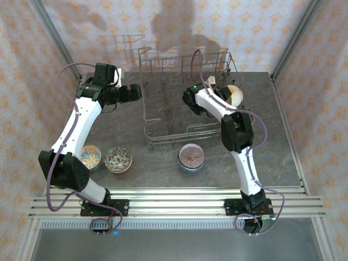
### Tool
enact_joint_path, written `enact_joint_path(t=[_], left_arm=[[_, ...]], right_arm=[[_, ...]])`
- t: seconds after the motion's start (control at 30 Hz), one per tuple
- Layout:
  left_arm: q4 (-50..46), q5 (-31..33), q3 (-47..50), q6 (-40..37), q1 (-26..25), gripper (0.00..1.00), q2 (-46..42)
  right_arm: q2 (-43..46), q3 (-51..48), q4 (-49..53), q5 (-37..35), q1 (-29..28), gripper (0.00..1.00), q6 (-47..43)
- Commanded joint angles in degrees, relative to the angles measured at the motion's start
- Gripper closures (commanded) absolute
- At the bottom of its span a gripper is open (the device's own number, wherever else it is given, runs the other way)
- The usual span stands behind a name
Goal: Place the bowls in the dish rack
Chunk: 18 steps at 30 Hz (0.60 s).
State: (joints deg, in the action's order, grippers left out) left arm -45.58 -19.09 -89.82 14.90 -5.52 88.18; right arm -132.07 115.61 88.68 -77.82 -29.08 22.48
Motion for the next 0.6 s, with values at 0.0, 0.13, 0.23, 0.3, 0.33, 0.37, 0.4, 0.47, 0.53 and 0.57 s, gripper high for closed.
enact_joint_path(t=[0.0,0.13,0.23,0.3,0.33,0.37,0.4,0.47,0.53,0.57], left_arm=[[0.6,-0.3,0.3,-0.4,0.5,0.01,-1.7],[0.4,-0.1,0.5,-0.3,0.5,0.01,-2.0],[0.1,0.0,0.9,-0.1,0.5,0.01,-2.2],[0.1,0.3,1.2,0.2,0.5,0.01,-2.5],[0.1,0.5,1.4,0.4,0.4,0.01,-2.8],[0.3,0.6,1.7,0.5,0.4,0.01,-3.1],[0.3,0.8,1.9,0.6,0.5,0.01,-3.4],[0.3,1.2,2.4,0.9,0.5,0.00,-3.9],[0.3,1.3,2.8,1.2,0.5,0.01,-4.2],[0.4,1.3,3.0,1.4,0.4,0.01,-4.4]], right_arm=[[-3.0,1.3,1.2,6.5,0.0,0.96,0.1],[-2.5,1.1,-3.7,11.7,0.0,0.88,-5.6],[-2.6,1.1,-7.2,14.2,0.0,0.81,-9.2],[-3.4,2.2,-6.9,14.4,0.0,0.80,-9.7],[-3.7,2.6,-7.0,14.6,0.0,0.80,-10.2],[-3.8,2.5,-7.6,14.9,0.0,0.77,-10.9],[-3.9,2.4,-8.2,15.2,0.0,0.77,-11.6],[-4.0,1.9,-9.8,16.1,0.0,0.77,-13.0],[-4.2,1.7,-10.9,16.8,0.0,0.74,-14.0],[-4.5,1.8,-11.2,17.2,0.0,0.73,-14.6]])
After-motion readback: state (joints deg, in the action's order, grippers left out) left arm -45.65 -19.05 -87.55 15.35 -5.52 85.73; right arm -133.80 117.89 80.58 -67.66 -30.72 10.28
